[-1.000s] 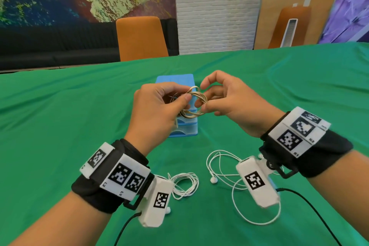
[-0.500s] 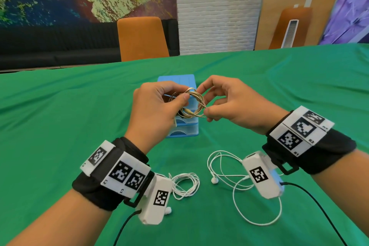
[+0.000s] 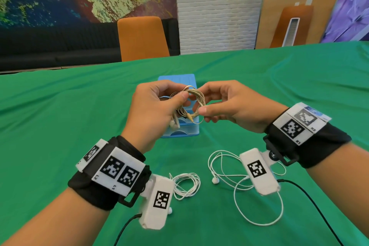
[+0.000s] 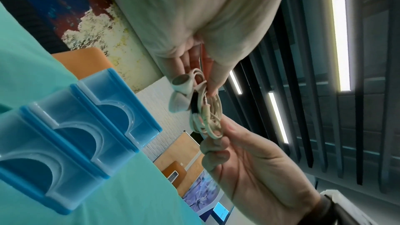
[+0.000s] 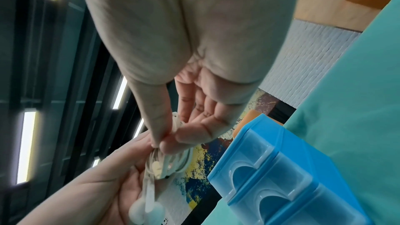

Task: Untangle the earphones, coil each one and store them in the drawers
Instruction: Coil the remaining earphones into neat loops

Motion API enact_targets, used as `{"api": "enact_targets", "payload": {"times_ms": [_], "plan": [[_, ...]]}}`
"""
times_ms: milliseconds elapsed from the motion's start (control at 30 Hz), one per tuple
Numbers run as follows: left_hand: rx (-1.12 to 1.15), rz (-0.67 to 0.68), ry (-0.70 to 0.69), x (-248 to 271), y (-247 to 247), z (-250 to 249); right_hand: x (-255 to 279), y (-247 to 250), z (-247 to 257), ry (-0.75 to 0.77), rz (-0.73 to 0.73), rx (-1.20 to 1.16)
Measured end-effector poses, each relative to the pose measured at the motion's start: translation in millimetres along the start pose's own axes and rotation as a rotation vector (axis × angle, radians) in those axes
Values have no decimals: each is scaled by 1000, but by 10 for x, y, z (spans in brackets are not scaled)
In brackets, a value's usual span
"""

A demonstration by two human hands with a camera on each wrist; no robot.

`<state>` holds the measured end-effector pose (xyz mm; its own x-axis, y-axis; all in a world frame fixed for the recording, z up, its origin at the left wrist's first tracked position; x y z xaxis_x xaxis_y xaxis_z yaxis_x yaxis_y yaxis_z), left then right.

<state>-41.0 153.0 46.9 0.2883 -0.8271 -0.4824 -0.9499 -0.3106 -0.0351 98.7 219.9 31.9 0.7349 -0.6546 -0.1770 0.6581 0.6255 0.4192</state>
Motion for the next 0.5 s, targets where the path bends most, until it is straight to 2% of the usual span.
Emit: {"api": "enact_targets", "payload": {"times_ms": [200, 333, 500], "plan": [[106, -41, 76, 4, 11, 83, -20, 7, -8, 14, -34, -38], [88, -42, 99, 5, -11, 126, -28, 97, 17, 34, -79, -22], [-56, 170, 230, 1, -176, 347, 17, 256, -25, 22, -82, 162]]}}
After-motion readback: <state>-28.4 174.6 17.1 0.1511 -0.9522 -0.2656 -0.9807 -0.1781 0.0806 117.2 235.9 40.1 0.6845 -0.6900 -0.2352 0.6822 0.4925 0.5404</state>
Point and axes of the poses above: each hand's wrist, its own x-axis away from the middle knuckle, its own y-axis out of the back of the hand, z = x × y, the point moved 9 cm from there along -x, towards the middle knuckle, and after that the axes turned 10 degrees about x, right-handed, at the moved point
